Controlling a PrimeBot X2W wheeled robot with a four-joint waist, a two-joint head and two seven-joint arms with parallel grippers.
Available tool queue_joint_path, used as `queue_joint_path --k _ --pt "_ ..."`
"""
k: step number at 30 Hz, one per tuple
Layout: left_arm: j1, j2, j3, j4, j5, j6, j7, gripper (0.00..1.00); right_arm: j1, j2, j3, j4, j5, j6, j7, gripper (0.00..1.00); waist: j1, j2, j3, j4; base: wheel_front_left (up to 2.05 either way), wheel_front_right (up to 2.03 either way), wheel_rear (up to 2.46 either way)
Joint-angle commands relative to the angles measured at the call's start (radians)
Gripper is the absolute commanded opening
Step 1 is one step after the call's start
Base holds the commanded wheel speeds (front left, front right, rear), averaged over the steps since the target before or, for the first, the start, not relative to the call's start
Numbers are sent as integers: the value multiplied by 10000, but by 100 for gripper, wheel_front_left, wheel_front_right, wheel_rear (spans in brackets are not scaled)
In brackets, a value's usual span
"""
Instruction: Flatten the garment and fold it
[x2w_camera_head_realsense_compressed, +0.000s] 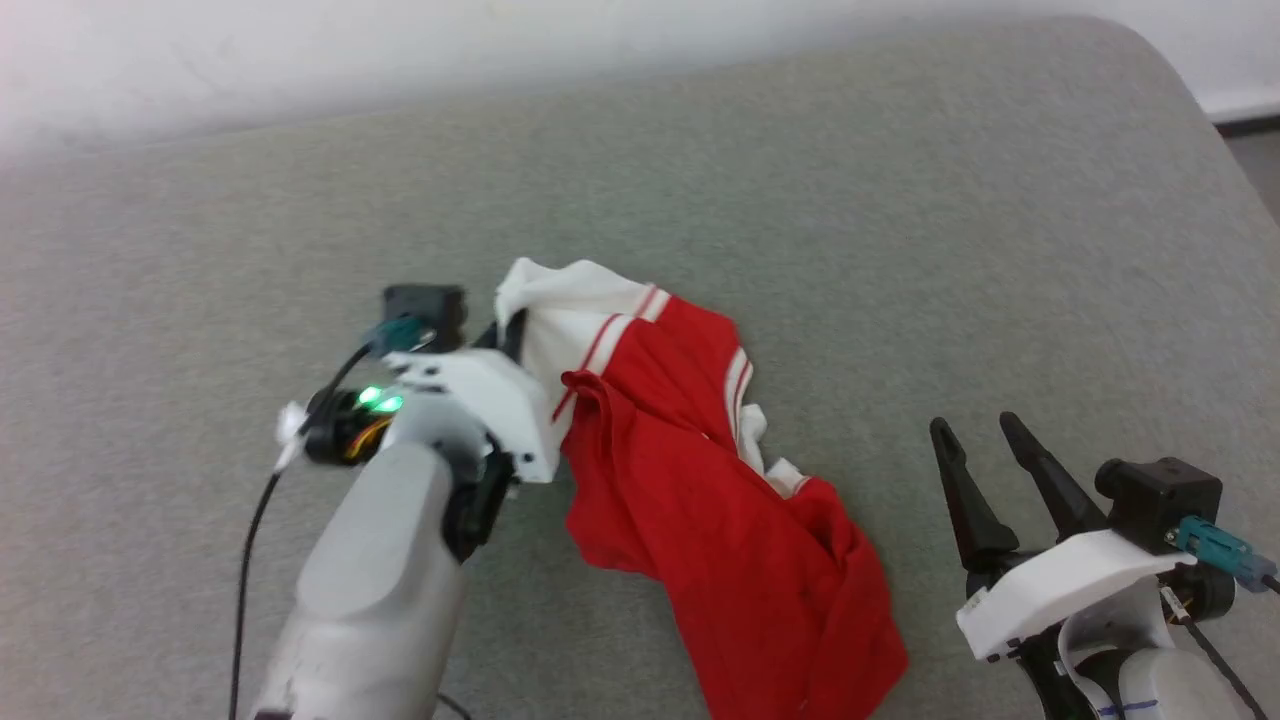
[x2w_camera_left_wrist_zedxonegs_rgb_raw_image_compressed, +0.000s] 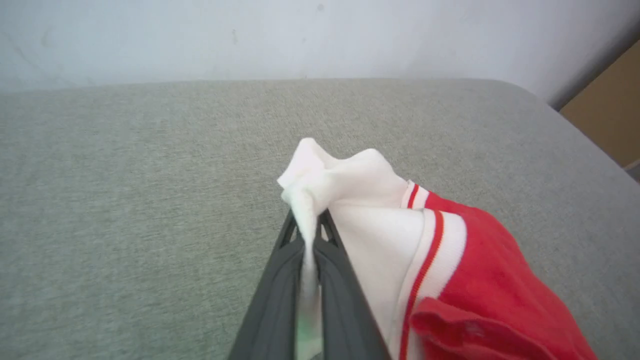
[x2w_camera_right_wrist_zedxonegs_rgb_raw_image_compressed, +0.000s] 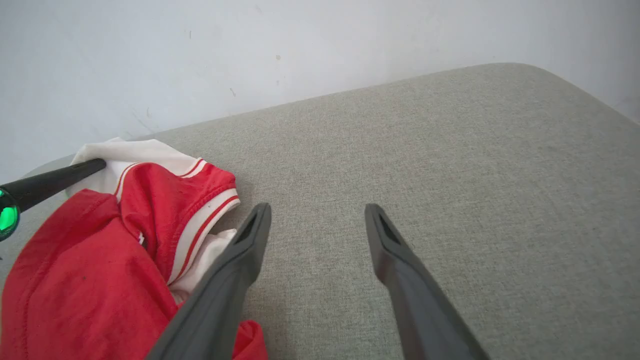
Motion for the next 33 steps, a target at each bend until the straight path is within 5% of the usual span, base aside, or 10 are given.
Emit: queue_joint_path --k 1,11,18,19,20,21,33 --pt "468 180 240 -356 -179 172 -312 0 62 27 -35 -62 -95 -9 40 100 -1 0 -454 552 0 0 0" --pt "3920 1240 1479 -3296 -823 1290 -81 0 332 28 -175 -148 -179 -9 453 100 -1 0 -885 1675 0 0 0" --pt "5631 1212 1673 -4230 -1226 1740 730 0 233 28 -198 -30 -643 -9 1205 100 -1 0 -765 2201 0 0 0" --pt "5712 1174 1668 -4295 -1258 1744 707 26 168 28 -201 -11 -736 -9 1313 100 -1 0 -731 2269 0 0 0" --pt "5769 1134 1641 -4354 -1285 1709 650 87 88 28 -175 19 -896 -9 1445 100 -1 0 -705 2327 0 0 0" --pt "5807 1077 1641 -4420 -1332 1671 543 100 -3 28 -140 60 -1081 -9 1595 100 -1 0 -677 2383 0 0 0" --pt "5439 813 1584 -5246 -388 1307 -3064 100 -2042 3 301 1701 -2077 -9 4851 100 -1 0 -256 3021 0 0 0"
